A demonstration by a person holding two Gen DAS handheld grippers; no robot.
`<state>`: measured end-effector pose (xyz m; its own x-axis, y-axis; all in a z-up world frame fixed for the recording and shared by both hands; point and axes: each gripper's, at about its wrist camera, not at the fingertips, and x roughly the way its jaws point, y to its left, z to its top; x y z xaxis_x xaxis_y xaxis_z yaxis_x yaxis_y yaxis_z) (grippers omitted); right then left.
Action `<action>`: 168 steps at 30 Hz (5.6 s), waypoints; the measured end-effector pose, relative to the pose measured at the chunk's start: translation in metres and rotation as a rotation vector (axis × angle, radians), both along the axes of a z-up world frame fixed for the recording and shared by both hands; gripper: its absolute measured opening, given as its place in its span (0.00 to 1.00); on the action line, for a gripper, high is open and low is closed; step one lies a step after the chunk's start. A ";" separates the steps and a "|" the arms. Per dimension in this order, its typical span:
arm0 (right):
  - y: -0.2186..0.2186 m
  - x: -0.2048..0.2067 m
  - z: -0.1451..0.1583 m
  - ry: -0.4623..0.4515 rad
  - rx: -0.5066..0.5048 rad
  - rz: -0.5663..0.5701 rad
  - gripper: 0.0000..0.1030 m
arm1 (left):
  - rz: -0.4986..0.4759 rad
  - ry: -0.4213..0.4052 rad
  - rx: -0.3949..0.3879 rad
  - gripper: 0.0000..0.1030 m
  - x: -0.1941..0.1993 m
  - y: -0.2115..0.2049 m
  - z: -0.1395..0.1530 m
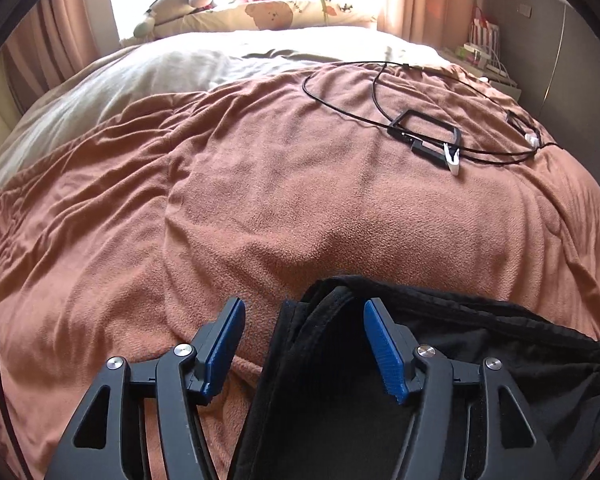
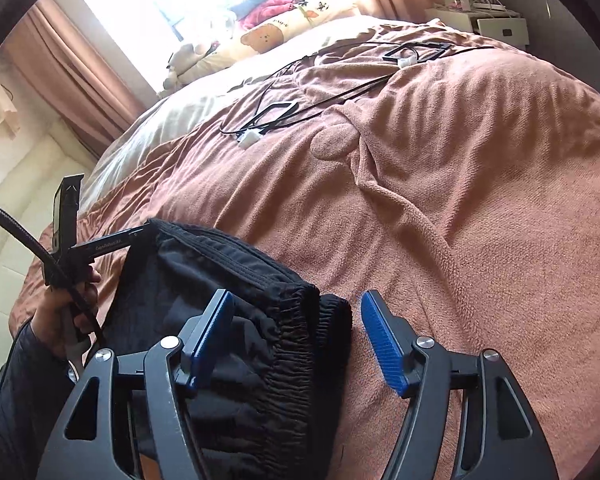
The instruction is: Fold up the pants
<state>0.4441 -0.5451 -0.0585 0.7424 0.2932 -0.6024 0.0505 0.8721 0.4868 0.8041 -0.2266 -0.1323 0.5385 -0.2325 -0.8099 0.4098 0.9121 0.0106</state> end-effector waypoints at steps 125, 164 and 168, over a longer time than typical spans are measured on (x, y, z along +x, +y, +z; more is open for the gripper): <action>0.003 -0.073 -0.030 0.081 0.323 0.200 0.16 | 0.126 0.238 -0.330 0.09 -0.300 0.236 0.021; 0.095 -0.124 -0.027 0.226 0.020 0.441 0.24 | 0.350 0.301 -0.457 0.20 -0.494 0.353 -0.010; 0.096 -0.118 -0.022 0.219 -0.027 0.419 0.46 | 0.373 0.286 -0.446 0.26 -0.490 0.361 -0.012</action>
<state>0.3263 -0.4493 -0.0809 0.4176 0.5230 -0.7430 -0.2097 0.8512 0.4812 0.3142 0.1347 -0.1444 0.4259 -0.4188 -0.8020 -0.0052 0.8853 -0.4650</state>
